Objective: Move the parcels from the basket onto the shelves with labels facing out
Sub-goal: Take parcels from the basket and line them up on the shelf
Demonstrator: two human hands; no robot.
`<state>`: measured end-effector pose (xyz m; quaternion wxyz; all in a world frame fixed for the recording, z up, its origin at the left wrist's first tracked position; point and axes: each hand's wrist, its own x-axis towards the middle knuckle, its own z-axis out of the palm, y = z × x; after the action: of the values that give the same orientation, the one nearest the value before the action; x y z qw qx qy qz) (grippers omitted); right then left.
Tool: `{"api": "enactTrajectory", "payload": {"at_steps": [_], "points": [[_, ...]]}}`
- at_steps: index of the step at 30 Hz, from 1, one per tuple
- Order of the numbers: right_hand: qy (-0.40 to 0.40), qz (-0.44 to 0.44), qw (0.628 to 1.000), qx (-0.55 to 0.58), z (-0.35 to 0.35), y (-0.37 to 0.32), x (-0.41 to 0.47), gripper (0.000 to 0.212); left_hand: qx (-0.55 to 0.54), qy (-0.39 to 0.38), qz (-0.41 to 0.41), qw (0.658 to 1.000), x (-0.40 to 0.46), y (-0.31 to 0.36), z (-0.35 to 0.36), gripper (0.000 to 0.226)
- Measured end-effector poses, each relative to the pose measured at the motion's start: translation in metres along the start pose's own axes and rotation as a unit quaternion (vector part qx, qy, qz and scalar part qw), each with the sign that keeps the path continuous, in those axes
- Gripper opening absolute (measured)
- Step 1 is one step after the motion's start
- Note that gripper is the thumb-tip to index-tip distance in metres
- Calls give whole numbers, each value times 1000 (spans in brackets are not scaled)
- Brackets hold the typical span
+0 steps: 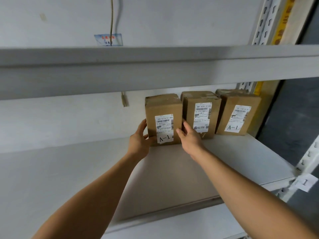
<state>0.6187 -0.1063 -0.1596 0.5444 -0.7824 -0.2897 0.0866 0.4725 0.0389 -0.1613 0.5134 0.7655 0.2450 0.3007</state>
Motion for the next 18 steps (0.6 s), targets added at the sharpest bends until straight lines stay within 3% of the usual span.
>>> {"api": "enactTrajectory", "payload": {"at_steps": [18], "points": [[8,1,1000,-29,9,13,16,57,38,3,2,999,12,-3,5,77]]}}
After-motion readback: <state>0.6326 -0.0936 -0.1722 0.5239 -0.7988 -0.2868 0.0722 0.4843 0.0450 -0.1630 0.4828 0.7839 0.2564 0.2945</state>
